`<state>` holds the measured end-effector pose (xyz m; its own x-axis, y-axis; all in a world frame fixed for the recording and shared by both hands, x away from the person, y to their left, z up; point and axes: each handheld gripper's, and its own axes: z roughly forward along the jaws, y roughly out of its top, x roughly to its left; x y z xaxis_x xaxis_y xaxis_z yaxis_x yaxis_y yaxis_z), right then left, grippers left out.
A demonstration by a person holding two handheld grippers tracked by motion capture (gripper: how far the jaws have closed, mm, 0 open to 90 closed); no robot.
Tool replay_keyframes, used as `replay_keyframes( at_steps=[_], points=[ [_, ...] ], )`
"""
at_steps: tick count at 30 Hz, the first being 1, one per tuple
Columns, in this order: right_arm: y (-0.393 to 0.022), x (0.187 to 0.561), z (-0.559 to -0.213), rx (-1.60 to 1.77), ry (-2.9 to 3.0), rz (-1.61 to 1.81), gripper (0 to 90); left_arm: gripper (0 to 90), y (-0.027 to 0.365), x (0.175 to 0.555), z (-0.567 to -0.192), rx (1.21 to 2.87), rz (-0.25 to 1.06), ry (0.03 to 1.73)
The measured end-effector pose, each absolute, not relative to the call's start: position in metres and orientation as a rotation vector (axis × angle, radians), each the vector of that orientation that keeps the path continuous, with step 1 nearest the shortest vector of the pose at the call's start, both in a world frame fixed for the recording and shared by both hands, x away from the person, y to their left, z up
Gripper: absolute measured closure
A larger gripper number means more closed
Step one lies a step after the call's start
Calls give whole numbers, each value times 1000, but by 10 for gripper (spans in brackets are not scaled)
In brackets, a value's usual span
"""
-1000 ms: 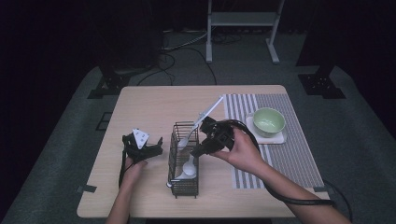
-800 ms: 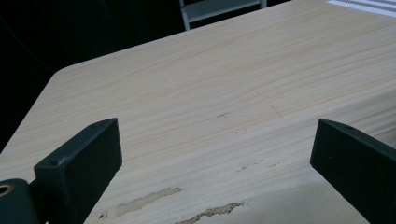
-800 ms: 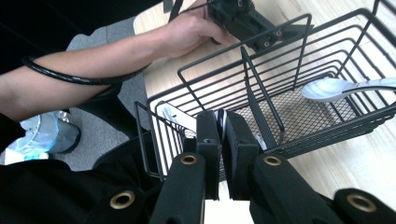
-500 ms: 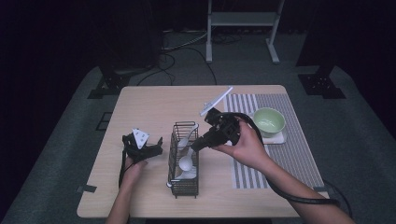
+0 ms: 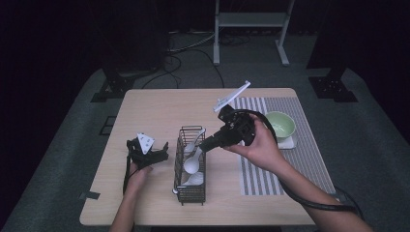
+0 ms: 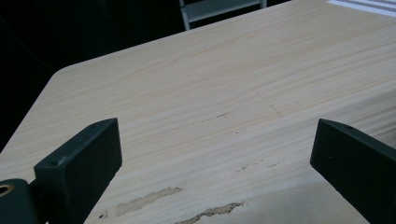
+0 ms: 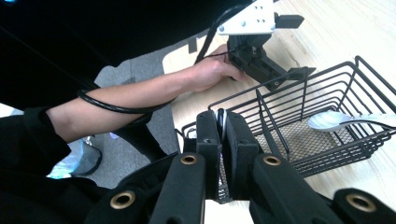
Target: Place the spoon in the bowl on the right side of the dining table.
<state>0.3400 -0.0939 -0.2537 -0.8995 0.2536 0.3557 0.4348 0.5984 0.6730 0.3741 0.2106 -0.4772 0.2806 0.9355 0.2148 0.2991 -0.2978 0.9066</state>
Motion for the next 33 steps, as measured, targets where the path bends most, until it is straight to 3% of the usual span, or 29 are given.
replay_keyframes(
  at_steps=[33],
  points=[
    [-149, 341, -243, -684, -2583, -1244, 856, 11, 211, 374, -477, 1767, 1032, 1123]
  ],
)
